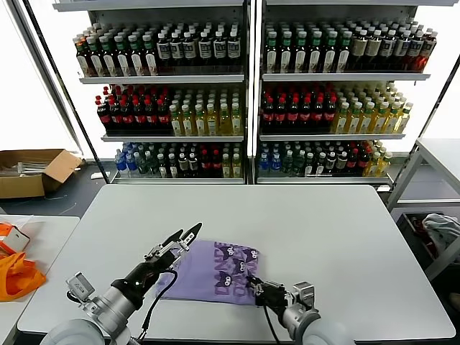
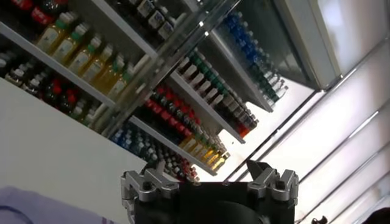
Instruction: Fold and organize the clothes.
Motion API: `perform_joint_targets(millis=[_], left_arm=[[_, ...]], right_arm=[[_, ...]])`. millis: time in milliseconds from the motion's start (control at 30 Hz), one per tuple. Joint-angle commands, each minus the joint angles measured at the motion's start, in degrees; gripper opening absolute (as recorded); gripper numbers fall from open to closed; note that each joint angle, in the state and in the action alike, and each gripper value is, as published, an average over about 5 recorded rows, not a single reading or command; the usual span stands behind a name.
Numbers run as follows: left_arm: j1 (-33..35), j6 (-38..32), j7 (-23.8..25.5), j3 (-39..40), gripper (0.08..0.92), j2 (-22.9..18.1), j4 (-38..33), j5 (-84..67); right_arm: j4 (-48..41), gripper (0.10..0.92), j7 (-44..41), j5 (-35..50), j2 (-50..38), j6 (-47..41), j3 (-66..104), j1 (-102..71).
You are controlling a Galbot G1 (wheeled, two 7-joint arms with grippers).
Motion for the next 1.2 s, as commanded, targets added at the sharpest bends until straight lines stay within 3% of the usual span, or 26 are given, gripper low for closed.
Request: perform_joint_targets(millis=[33, 333, 667, 933, 1100, 1200], left_arm=[[-0.1, -0.04, 1.42, -0.15, 0.822, -0.15, 0.51, 1.25], [0.05, -0.25, 1.28, -0.31, 0.822, -1.09, 1.06, 2.46], [2.55, -0.22, 2.19, -0.56, 0.823, -1.13, -0.9, 4.42], [3.72, -0.28, 2.26, 0.17, 0.822, -1.88, -1.34, 6.05], [4.76, -0.38, 2.44, -0.31, 0.823, -2.35, -1.58, 6.77], [5.17, -0.47, 2.6, -0.46, 0.822, -2.54, -1.37, 7.25]], right_arm=[[-2.01, 0.107, -12.64, -7.83, -10.75, -0.96, 12.18, -1.91], [-0.68, 0.14, -8.39, -10.7, -8.36, 3.76, 15.61, -2.77], [2.37, 0.423, -2.38, -2.97, -6.86, 9.55, 18.71, -0.63], [-6.48, 0.649, -2.86, -11.7, 6.25, 12.74, -0.98, 9.68], [-11.45, 0.781, 2.49, -13.81, 11.1, 8.24, -7.26, 10.73], [-13.66, 0.813, 5.09, -13.95, 10.76, 5.39, -7.89, 10.26]])
